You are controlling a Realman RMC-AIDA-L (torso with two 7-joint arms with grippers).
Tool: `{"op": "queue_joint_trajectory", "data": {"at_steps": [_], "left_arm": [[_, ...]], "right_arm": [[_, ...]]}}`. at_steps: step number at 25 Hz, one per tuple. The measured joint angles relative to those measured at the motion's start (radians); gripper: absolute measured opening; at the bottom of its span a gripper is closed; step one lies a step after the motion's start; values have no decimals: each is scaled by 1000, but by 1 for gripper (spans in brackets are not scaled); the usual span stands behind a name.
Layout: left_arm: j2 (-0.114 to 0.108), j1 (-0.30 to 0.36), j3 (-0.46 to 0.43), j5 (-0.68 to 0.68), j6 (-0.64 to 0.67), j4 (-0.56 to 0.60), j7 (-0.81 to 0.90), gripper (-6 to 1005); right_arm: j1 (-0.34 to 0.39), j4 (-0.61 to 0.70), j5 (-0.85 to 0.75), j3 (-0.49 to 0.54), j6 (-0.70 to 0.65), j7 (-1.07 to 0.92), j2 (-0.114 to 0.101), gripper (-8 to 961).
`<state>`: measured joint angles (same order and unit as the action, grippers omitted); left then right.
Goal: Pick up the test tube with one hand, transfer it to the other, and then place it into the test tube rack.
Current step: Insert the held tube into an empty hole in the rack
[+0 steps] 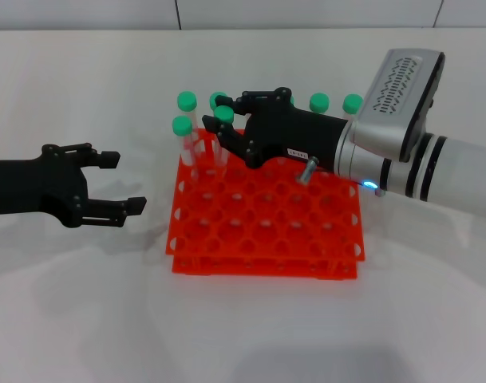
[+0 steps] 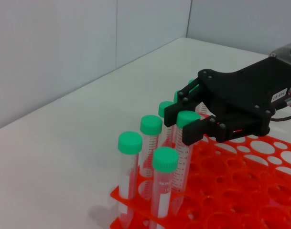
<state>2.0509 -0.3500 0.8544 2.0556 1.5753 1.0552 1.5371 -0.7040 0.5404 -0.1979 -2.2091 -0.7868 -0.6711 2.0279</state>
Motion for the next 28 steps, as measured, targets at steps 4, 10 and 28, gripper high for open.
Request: {"op": "queue_joint_trajectory", "data": {"at_steps": [4,10,28], "left_arm": [[0,0,0,0,0,0,0,894],[0,0,1,0,0,0,0,894],[0,3,0,0,0,0,0,894]], "right_arm": [[-2,4,0,-14,9,-1,0,268],[-3,13,0,-24,35,-1,0,268],[-12,49,-2,-38,78,-3,0,266]]}}
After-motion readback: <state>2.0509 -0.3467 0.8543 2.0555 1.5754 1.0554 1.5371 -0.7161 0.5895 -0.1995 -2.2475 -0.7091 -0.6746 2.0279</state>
